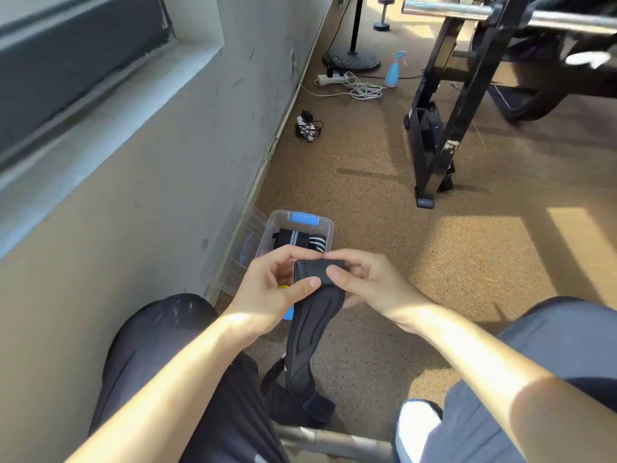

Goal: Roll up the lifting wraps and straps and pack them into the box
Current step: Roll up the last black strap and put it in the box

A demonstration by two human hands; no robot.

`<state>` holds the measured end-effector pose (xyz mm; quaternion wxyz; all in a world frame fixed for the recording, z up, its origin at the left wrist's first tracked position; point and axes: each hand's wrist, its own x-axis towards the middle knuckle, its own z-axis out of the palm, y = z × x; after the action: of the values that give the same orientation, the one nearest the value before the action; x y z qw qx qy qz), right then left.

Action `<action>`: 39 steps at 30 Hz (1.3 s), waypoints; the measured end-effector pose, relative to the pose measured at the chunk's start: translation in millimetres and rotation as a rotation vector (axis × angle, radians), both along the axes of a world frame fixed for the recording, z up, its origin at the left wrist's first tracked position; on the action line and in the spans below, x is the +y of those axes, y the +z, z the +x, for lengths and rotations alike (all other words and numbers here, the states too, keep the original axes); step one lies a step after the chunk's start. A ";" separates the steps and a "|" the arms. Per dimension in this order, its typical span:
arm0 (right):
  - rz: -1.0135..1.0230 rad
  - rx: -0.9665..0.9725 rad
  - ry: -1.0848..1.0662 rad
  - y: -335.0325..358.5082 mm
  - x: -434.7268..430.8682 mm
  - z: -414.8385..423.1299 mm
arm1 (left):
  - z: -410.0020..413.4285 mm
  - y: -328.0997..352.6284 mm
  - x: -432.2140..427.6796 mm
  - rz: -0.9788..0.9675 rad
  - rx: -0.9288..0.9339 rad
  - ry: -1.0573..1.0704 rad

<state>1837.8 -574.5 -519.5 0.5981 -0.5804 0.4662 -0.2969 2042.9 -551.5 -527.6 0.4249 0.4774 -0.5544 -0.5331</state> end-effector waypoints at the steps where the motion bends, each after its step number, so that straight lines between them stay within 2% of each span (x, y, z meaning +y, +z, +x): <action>1: -0.016 0.004 -0.003 -0.8 0.5 1.1 | 0.0 -0.1 -0.2 -0.023 -0.011 0.007; 5: -0.054 -0.101 -0.067 -0.1 0.9 1.6 | -0.3 0.0 -2.2 0.012 0.038 0.053; 7: -0.087 -0.122 -0.090 -0.6 -0.3 -0.1 | -1.6 1.2 -1.9 0.095 0.056 -0.022; 10: -0.167 -0.106 -0.109 -4.4 -1.8 -2.7 | -4.4 7.4 0.4 0.185 0.078 -0.094; 15: -0.257 -0.030 -0.092 -7.3 -2.0 -1.8 | -6.3 8.9 0.1 0.186 0.084 -0.045; 19: -0.213 0.007 -0.033 -5.4 -3.5 -5.9 | -2.1 6.3 -1.3 0.165 0.100 -0.033; 22: -0.097 -0.001 0.008 -0.3 -4.8 -6.1 | 0.7 4.0 -1.5 0.112 0.097 -0.040; 26: -0.058 0.083 0.052 1.3 -5.4 -5.9 | 1.3 2.1 -2.0 0.032 0.062 -0.014; 31: 0.003 -0.054 0.001 0.0 -4.8 -7.5 | 0.4 0.9 -2.8 -0.021 -0.079 -0.030; 36: -0.132 -0.011 -0.039 -2.8 -4.1 -8.7 | -1.0 5.4 -0.6 0.122 -0.121 -0.082; 39: -0.179 -0.003 -0.065 -3.2 -1.7 -7.4 | -3.4 9.4 0.5 0.205 -0.051 -0.081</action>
<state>1830.3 -576.2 -522.7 0.5346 -0.6157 0.4555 -0.3572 2039.6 -551.0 -518.2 0.3377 0.5092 -0.5264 -0.5913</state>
